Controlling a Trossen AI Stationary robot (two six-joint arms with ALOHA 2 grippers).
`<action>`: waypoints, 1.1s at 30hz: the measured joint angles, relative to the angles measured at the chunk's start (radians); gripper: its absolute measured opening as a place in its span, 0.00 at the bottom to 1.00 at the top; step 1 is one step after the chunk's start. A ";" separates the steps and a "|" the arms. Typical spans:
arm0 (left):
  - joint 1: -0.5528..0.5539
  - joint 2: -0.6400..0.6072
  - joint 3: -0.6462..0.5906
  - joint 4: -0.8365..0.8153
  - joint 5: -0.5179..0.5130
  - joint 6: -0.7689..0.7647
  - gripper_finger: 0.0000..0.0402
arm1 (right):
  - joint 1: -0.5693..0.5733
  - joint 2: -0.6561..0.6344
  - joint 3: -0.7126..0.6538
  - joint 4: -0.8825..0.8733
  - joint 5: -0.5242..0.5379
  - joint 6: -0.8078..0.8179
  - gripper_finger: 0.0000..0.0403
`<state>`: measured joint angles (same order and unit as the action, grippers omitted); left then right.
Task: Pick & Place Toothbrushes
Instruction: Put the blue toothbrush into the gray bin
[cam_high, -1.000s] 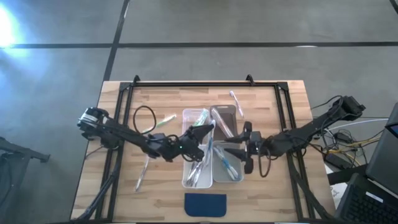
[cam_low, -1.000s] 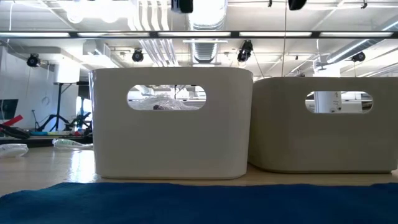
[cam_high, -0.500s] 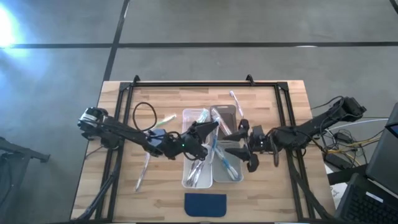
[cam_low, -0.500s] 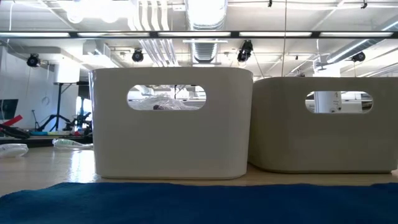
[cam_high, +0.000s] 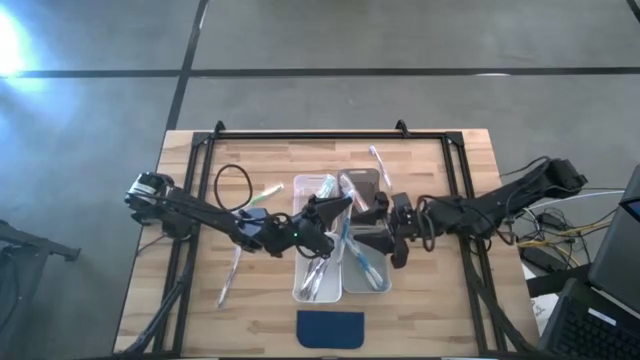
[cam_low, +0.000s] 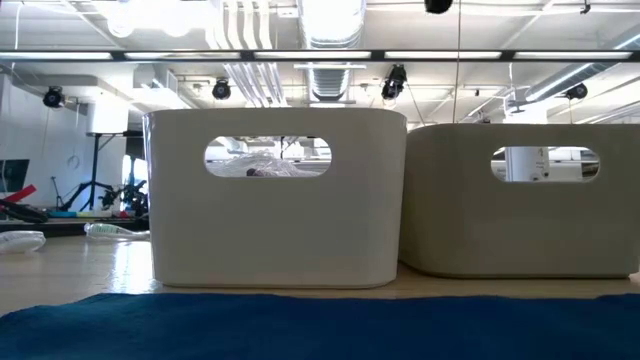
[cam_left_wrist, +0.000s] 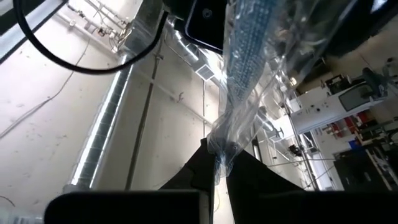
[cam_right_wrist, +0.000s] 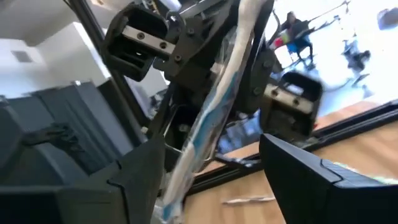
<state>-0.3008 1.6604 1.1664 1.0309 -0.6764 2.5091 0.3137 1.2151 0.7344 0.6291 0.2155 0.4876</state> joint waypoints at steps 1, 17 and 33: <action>0.000 0.000 0.000 0.000 0.006 0.005 0.06 | -0.006 0.009 0.002 0.002 -0.012 0.019 0.64; 0.000 0.000 0.000 -0.001 0.020 0.024 0.06 | -0.043 0.169 0.113 0.062 -0.136 0.109 0.53; 0.000 0.000 -0.002 -0.007 0.001 0.029 0.06 | -0.042 0.161 0.118 0.053 -0.137 0.119 0.18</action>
<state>-0.3008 1.6604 1.1648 1.0238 -0.6756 2.5378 0.2714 1.3762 0.8524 0.6825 0.0784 0.6063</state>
